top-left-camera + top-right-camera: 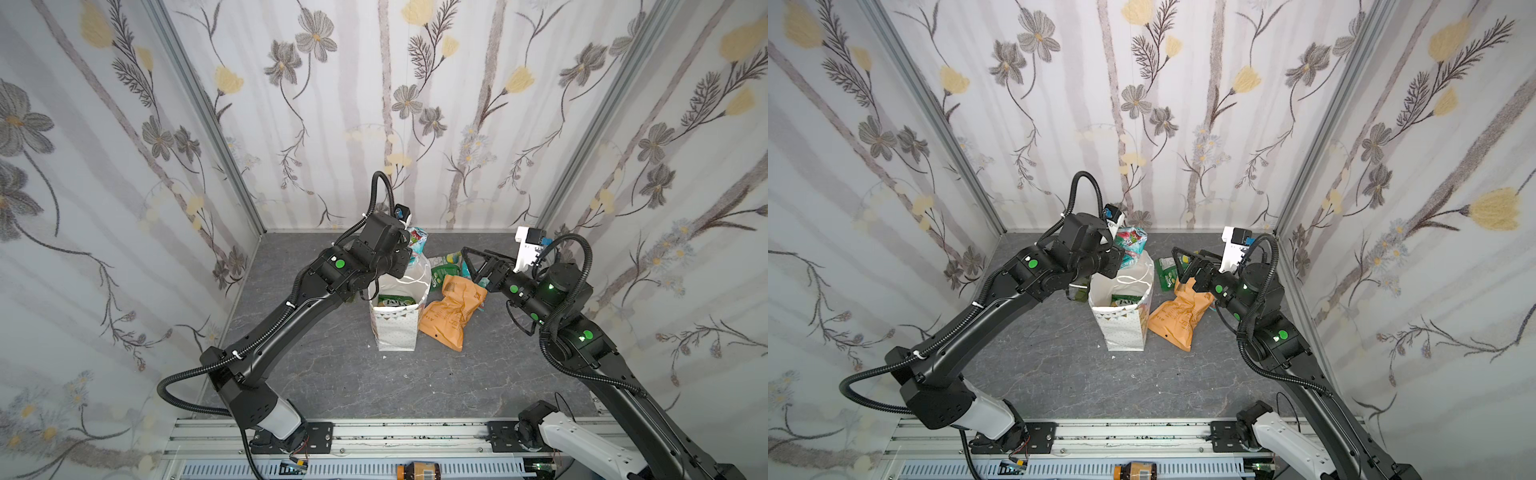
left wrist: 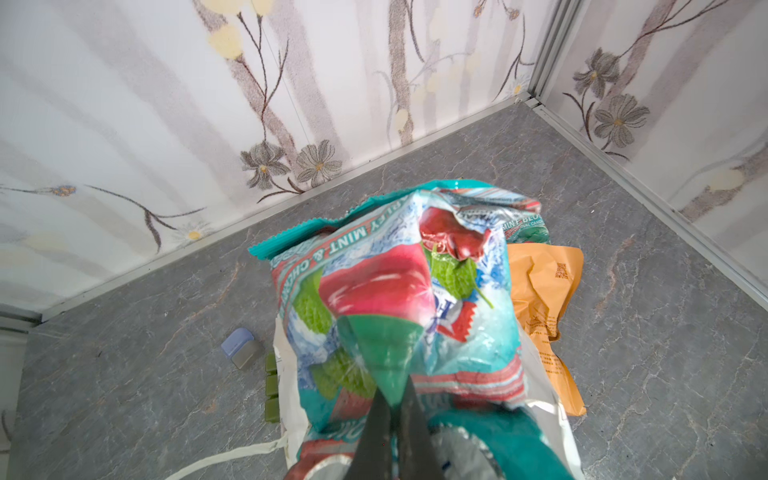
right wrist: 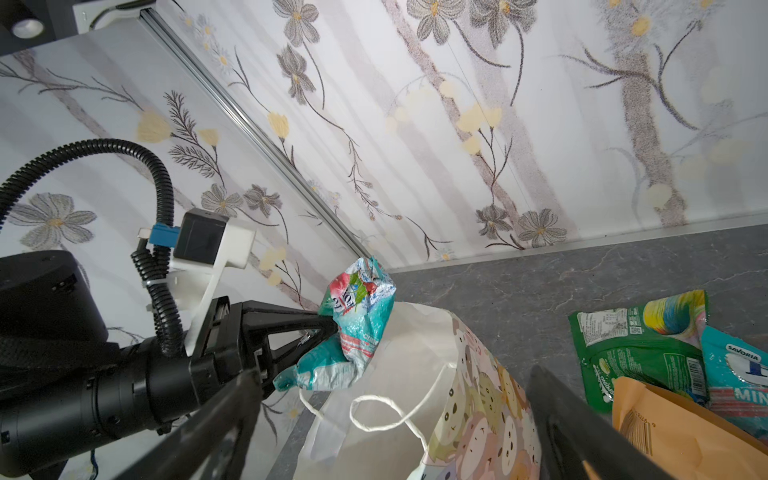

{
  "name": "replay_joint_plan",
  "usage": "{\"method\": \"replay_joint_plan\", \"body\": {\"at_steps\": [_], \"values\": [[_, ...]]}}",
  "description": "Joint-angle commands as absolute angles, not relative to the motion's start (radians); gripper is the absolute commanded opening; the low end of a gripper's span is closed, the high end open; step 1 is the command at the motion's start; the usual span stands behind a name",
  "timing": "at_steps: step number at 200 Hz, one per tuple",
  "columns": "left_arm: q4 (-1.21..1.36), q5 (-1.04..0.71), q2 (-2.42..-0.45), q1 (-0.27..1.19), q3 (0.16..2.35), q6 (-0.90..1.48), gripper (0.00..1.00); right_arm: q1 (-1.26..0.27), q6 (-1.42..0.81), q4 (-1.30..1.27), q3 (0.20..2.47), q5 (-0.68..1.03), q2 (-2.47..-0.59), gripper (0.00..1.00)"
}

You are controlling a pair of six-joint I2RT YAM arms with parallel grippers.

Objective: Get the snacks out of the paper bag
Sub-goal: 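Lift the teal pack out with the left gripper while right gripper reaches toward it, then grasp the teal pack with the right gripper and release the left gripper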

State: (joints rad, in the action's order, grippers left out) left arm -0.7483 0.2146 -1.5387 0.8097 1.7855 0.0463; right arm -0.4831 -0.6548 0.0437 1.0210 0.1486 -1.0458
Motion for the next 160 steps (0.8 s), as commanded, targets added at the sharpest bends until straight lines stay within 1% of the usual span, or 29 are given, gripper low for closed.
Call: {"method": "replay_joint_plan", "body": {"at_steps": [1, 32, 86, 103, 122, 136, 160], "values": [[-0.669, 0.235, -1.516, 0.841, 1.796, -0.036, 0.0, -0.472, -0.717, -0.037, 1.034, 0.224, -1.043, 1.0], [-0.614, 0.248, -1.491, 0.911, 1.787, -0.129, 0.0, -0.45, -0.781, -0.087, 1.041, 0.314, -1.052, 1.0], [-0.559, 0.272, -1.478, 1.014, 1.789, -0.243, 0.0, -0.444, -0.82, -0.118, 1.039, 0.386, -1.079, 0.99], [-0.548, 0.288, -1.48, 1.033, 1.791, -0.264, 0.0, -0.444, -0.836, -0.145, 1.032, 0.42, -1.092, 0.96], [-0.542, 0.305, -1.484, 1.057, 1.797, -0.287, 0.0, -0.445, -0.857, -0.176, 1.015, 0.438, -1.1, 0.9], [-0.537, 0.312, -1.486, 1.07, 1.8, -0.299, 0.0, -0.445, -0.865, -0.189, 1.007, 0.447, -1.102, 0.87], [-0.53, 0.317, -1.486, 1.088, 1.804, -0.313, 0.0, -0.445, -0.871, -0.209, 1.003, 0.464, -1.107, 0.79]]}}
